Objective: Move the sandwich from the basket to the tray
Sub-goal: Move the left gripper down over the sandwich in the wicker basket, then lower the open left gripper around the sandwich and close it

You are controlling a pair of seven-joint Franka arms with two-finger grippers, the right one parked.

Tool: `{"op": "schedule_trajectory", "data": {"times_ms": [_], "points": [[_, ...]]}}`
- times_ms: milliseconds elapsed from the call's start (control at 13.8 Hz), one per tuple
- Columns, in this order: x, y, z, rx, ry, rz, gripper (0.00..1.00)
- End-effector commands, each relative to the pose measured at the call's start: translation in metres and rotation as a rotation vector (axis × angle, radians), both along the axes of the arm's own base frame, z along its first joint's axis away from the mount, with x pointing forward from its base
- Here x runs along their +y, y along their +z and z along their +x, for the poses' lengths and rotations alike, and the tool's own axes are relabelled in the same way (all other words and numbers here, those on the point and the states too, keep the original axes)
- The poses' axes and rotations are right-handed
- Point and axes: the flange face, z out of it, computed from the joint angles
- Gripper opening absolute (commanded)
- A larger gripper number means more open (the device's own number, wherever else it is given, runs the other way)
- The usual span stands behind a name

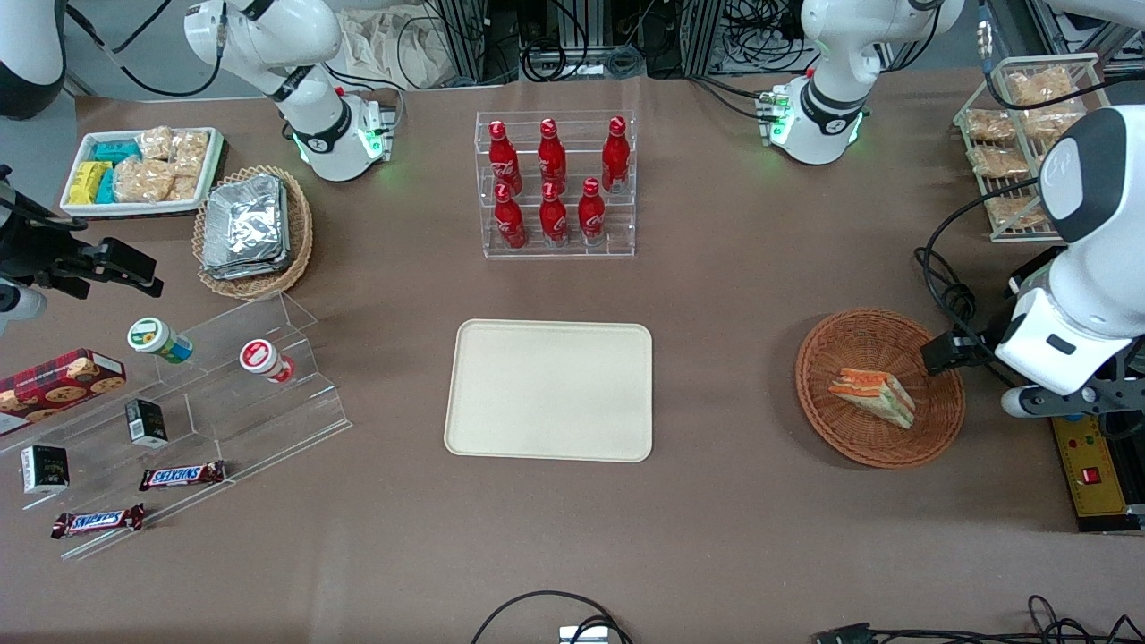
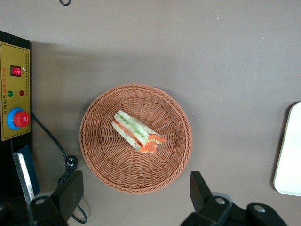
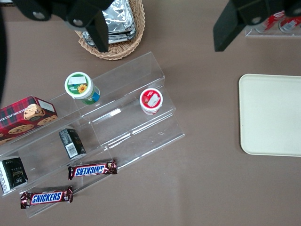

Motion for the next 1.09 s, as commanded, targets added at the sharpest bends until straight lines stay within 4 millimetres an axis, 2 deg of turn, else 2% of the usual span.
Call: {"op": "schedule_trajectory", "data": {"times_ms": [0,145,290,581,726,871,1016], "points": [[-0.002,0.007,-0.003,-0.012,0.014,-0.008,1.0],[-0.001,0.007,-0.002,-0.013,0.016,-0.006,1.0],[-0.004,-0.005,-0.002,0.01,0.032,0.006,1.0],[0.0,-0.033,-0.006,0.029,0.352,0.02,1.0],[0.0,-0.061,-0.008,0.02,0.521,0.019,1.0],[0.002,-0.098,-0.015,0.003,0.646,0.01,1.0],[0.015,-0.122,-0.026,0.009,0.707,0.008,1.0]]}}
